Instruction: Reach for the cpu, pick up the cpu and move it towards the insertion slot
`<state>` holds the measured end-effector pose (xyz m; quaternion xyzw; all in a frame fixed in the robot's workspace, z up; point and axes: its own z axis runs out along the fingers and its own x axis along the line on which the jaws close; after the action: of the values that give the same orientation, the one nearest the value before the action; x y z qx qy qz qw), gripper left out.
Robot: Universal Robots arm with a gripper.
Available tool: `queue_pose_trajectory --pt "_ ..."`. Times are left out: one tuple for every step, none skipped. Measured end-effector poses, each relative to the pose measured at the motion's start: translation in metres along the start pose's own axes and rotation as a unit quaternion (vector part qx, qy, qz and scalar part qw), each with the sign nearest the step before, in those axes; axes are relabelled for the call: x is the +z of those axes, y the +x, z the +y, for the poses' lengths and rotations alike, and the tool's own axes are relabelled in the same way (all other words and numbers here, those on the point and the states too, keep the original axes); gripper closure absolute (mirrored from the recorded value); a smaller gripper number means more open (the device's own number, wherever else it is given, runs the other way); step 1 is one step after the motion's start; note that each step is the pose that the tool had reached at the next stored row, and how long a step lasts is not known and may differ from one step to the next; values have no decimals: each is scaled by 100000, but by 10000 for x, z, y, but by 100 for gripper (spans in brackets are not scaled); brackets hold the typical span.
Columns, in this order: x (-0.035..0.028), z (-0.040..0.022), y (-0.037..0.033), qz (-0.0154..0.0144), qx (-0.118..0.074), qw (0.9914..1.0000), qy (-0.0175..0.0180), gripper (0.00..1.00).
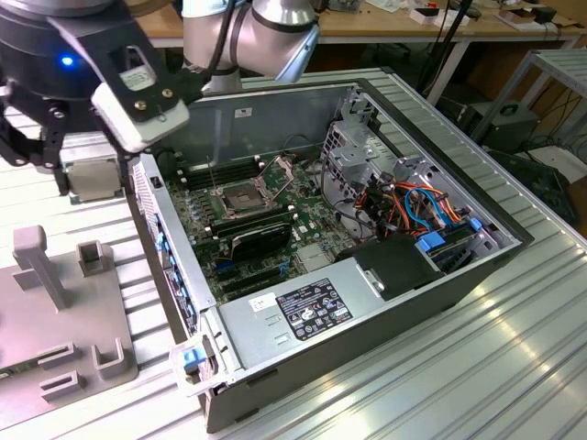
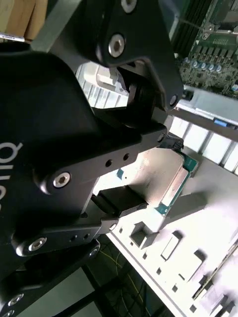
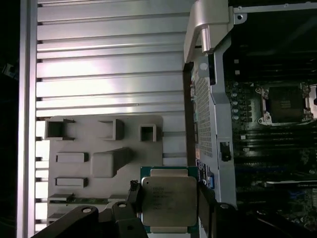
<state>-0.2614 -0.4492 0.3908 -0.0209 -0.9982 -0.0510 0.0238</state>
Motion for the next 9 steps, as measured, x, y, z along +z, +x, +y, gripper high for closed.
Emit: queue_pose_trajectory --pt "0 2 -50 1 -2 100000 -1 45" --pt "0 5 -117 -2 10 100000 -2 45" --pt "-2 7 -167 3 5 100000 4 45" --pt "-3 10 -233 5 -3 100000 6 45" --pt "-2 12 -277 -1 1 100000 -1 45" --pt "-3 14 -323 -4 8 100000 -1 45" --pt "-4 16 -396 0 2 100000 -2 45" --pt "-5 19 -464 2 -1 100000 4 45" --pt "-5 21 -511 4 8 100000 7 45"
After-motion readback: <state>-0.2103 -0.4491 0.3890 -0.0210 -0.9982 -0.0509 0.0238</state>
